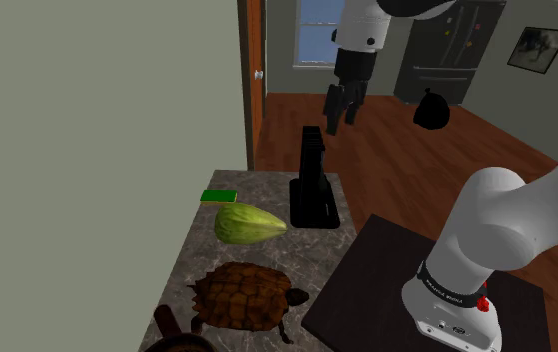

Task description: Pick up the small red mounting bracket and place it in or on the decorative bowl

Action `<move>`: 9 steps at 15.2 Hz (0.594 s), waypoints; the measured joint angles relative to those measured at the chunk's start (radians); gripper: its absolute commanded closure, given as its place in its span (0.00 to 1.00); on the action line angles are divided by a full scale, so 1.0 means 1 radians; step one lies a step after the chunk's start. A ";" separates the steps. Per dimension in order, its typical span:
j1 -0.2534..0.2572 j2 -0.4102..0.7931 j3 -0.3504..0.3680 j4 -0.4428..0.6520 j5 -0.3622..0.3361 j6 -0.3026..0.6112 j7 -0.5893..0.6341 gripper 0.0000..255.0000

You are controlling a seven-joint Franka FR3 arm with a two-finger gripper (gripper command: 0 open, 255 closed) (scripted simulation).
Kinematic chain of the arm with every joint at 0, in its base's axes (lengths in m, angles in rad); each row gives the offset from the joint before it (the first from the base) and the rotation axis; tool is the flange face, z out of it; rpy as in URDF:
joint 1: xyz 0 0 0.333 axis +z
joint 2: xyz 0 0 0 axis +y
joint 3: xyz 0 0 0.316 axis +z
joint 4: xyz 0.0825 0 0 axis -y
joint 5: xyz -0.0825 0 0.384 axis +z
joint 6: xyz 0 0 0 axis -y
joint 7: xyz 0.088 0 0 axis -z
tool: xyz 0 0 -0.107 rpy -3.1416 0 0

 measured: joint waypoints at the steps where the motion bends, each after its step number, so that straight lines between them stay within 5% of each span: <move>1: 0.000 0.000 0.000 0.000 0.000 0.000 0.000 0.00; 9: 0.039 0.107 0.128 -0.060 0.066 0.167 0.135 0.00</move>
